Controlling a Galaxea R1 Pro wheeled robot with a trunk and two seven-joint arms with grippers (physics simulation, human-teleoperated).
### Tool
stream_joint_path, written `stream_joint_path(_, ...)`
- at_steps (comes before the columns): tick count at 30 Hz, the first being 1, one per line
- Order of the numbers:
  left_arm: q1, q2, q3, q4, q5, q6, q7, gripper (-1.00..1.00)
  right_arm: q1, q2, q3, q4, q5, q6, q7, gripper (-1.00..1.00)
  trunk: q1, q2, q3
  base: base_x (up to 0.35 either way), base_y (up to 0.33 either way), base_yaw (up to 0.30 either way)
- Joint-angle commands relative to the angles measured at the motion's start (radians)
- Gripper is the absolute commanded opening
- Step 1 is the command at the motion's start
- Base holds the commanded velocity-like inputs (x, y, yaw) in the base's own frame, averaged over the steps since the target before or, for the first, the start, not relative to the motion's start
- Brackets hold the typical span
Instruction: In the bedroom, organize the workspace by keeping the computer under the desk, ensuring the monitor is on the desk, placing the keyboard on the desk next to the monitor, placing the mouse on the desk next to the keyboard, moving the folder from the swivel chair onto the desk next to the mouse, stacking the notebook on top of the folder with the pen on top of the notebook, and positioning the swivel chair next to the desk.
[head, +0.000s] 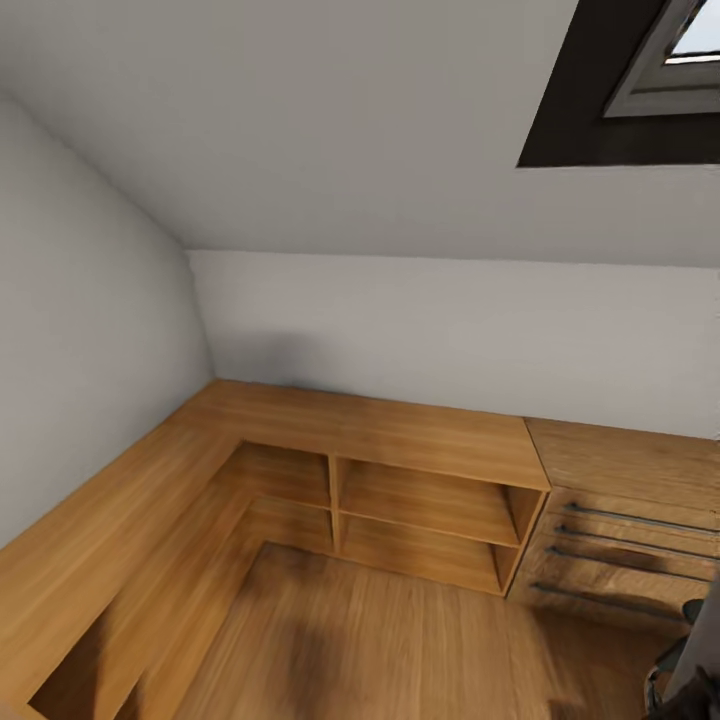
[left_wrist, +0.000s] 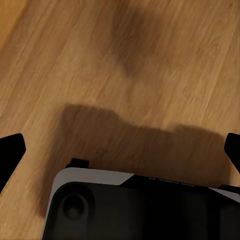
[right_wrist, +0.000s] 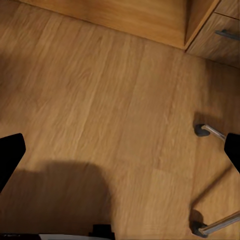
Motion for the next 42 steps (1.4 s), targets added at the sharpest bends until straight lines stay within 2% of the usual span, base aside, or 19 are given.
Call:
stream_joint_path(1, 0.0, -0.001, 0.005, -0.001, 0.004, 0.0, -0.005, 1.0, -0.001, 0.0, 0.009, 0.002, -0.003, -0.003, -0.005, 1.0, 0.001, -0.002, -0.003, 0.196, 0.161, -0.181)
stream_joint_path(17, 0.0, 0.0, 0.005, -0.001, 0.004, -0.001, -0.005, 1.0, -0.001, 0.002, 0.009, 0.002, -0.004, -0.004, -0.005, 1.0, 0.001, -0.002, -0.014, 0.188, 0.199, -0.233)
stream_joint_path(30, 0.001, 0.0, 0.005, -0.001, 0.004, -0.003, -0.005, 1.0, -0.001, 0.002, 0.009, 0.002, -0.004, -0.004, -0.006, 1.0, 0.001, -0.002, -0.014, 0.023, 0.028, -0.27)
stream_joint_path(42, 0.0, 0.0, 0.006, 0.017, 0.005, -0.064, -0.005, 1.0, -0.001, 0.002, 0.009, 0.002, -0.004, -0.005, -0.006, 1.0, 0.001, -0.002, -0.01, 0.001, 0.002, -0.268)
